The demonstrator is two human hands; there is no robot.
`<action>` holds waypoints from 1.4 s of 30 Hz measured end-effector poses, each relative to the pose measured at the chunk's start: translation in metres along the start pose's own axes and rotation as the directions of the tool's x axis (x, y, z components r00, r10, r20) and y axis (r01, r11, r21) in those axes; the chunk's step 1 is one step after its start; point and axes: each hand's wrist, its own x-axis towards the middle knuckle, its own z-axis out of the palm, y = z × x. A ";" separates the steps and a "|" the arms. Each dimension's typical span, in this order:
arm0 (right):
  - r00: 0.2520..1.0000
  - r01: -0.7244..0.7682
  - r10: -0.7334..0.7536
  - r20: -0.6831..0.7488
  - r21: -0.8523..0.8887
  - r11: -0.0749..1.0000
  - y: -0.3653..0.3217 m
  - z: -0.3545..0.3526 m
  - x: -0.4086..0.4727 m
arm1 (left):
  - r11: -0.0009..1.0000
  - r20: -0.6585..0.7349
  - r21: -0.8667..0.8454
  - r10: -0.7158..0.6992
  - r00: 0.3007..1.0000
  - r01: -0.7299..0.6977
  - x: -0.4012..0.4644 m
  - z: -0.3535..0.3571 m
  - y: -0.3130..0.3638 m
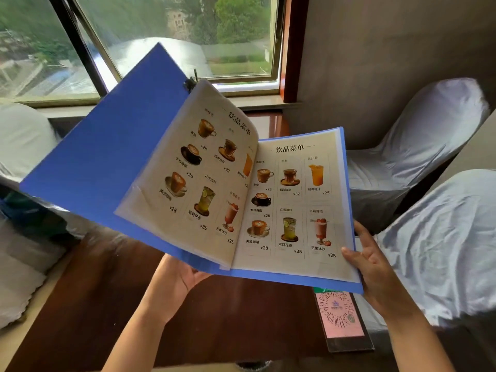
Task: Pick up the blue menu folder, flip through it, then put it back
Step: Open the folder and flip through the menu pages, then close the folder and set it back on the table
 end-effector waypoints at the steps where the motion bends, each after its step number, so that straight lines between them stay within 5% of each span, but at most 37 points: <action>1: 1.000 -0.006 0.006 0.007 0.017 1.000 0.000 0.002 -0.001 | 1.000 0.004 0.012 -0.014 1.000 0.014 0.001 0.001 0.000; 5: 0.999 -0.042 0.040 0.033 0.057 0.997 -0.002 0.008 -0.005 | 0.994 0.008 0.093 -0.063 0.998 0.062 -0.001 0.001 -0.003; 10: 0.995 -0.053 0.047 0.091 0.067 0.996 -0.005 0.014 -0.008 | 0.985 -0.197 0.094 -0.127 0.972 0.147 0.003 0.001 -0.020; 18: 0.990 0.021 -0.027 0.142 0.049 0.999 -0.008 0.025 -0.008 | 0.996 -0.200 0.092 0.028 0.979 -0.009 -0.001 0.010 -0.026; 28: 0.990 -0.040 0.022 0.137 0.136 0.990 -0.012 0.022 -0.007 | 0.988 -0.312 0.154 0.051 0.949 -0.003 -0.009 0.022 -0.033; 33: 0.995 -0.077 0.079 0.067 -0.025 0.997 -0.010 0.005 -0.005 | 0.985 -0.348 0.170 0.059 0.936 0.001 -0.011 0.030 -0.044; 37: 1.000 -0.019 0.023 0.009 -0.321 0.947 -0.005 -0.003 -0.001 | 0.979 -0.396 0.201 0.073 0.915 0.009 -0.011 0.034 -0.060; 42: 0.998 0.001 -0.036 -0.061 -0.492 0.871 0.014 -0.005 0.007 | 0.954 -0.431 0.290 0.066 0.900 0.069 -0.010 0.025 -0.078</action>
